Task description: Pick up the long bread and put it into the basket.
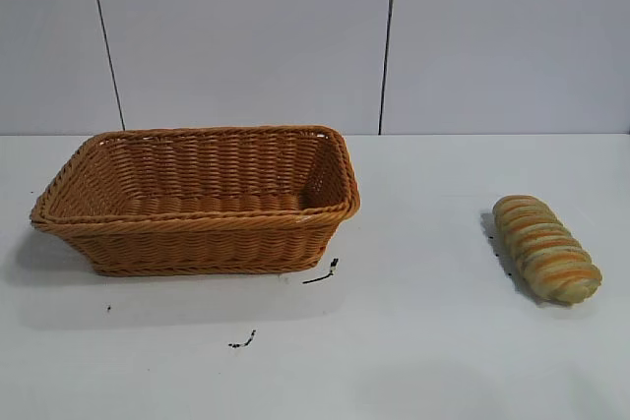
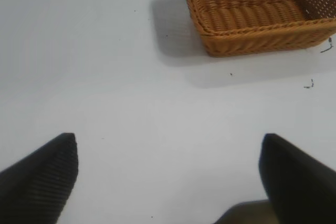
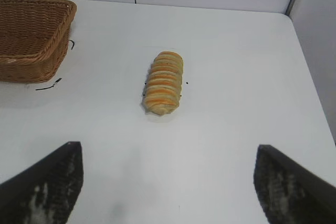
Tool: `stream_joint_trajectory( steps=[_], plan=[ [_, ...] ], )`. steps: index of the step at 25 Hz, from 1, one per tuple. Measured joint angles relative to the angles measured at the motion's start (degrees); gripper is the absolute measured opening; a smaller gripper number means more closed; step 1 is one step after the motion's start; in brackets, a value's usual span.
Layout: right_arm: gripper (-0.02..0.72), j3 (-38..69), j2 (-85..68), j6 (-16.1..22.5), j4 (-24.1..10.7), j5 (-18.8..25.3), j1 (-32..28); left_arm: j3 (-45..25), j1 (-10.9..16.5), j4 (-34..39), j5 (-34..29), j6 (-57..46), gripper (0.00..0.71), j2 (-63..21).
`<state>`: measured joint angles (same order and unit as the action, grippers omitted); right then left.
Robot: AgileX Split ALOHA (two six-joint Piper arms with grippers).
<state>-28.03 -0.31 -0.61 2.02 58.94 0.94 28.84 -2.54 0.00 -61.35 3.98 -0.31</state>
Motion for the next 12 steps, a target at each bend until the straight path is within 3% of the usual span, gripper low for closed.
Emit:
stream_joint_trajectory(
  steps=[12],
  plan=[
    [0.616,0.0,0.0,0.0,0.0,0.0,0.0,0.0,0.0,0.0,0.0,0.0,0.696,0.0]
  ],
)
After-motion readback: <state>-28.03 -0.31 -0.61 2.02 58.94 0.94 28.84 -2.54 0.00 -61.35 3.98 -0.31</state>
